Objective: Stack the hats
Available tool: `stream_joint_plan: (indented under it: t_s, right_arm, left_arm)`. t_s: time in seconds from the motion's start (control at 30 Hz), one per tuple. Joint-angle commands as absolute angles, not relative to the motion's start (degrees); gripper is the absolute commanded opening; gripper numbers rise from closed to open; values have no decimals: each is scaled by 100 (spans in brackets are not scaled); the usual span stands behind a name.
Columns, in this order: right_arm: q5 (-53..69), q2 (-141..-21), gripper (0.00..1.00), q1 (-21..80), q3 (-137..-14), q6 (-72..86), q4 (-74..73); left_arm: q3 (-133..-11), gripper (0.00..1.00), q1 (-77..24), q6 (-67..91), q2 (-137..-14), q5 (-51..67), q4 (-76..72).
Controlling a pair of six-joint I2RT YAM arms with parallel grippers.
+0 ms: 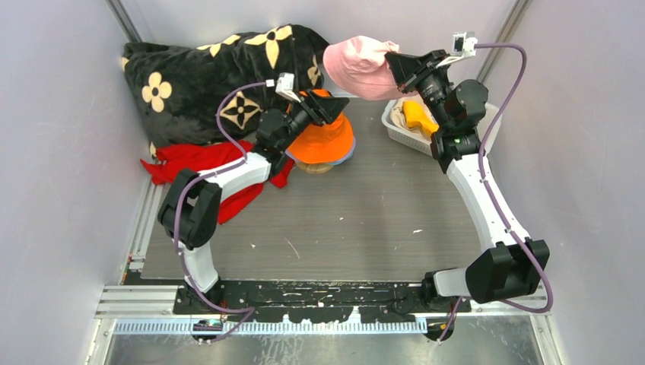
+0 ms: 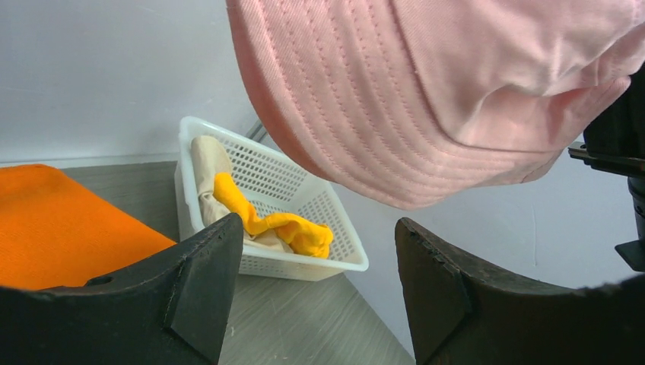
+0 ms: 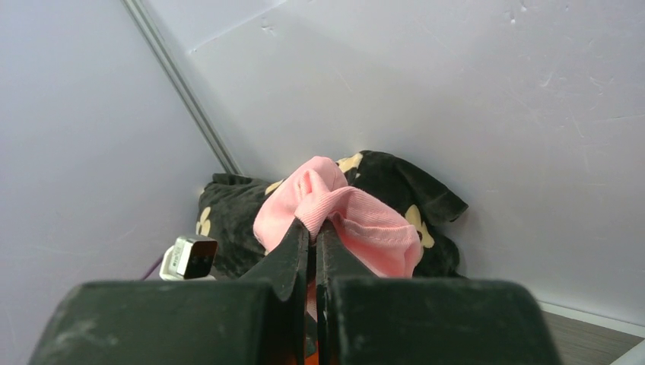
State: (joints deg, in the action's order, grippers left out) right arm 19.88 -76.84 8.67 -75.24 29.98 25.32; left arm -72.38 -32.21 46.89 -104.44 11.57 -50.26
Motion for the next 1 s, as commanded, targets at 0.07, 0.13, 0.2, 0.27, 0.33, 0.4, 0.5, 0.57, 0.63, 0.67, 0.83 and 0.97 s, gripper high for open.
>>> stream_joint_plan:
  t_s: [0.07,0.13,0.2,0.27,0.33,0.4,0.5,0.57,0.63,0.67,0.83,0.97]
  right_arm:
    - [2074,-7309,1,896,-7506,3056,2920]
    - [2082,-7285,1,896,-7488,3049,2918]
    - [2092,-7266,1,896,-7465,3048,2908]
    - [2092,-7264,1,896,-7440,3052,2914]
    - [2092,-7254,1,896,-7407,3061,2917]
    - [2092,-7244,1,896,-7374,3061,2940]
    - [2092,-7234,1,896,-7340,3071,2960]
    - [2092,-7233,1,896,-7338,3072,2961]
    - [2085,-7233,1,894,-7339,3062,2959]
    - [2071,-7245,1,896,-7344,3051,2945]
    - [1973,-7391,1,896,-7406,2927,2847]
    - [1904,-7491,1,884,-7409,2794,2847]
  left_arm:
    - [-7575,73,-3214,5185,-10774,1205,-6529]
    - [-7634,73,-3212,5275,-10869,1244,-6771]
    - [-7706,72,-3208,5322,-10959,1294,-6941]
    - [-7766,72,-3208,5370,-11021,1327,-7057]
    - [-7838,72,-3208,5414,-11066,1371,-7066]
    - [-7919,73,-3207,5452,-11110,1396,-7062]
    - [-8043,72,-3208,5530,-11212,1421,-7096]
    - [-8111,72,-3208,5615,-11280,1425,-7134]
    - [-8127,70,-3208,5714,-11343,1424,-7274]
    - [-8125,65,-3200,5775,-11353,1421,-7334]
    - [-8037,33,-3160,5944,-11262,1440,-7411]
    - [-7866,19,-3113,5929,-11039,1431,-7224]
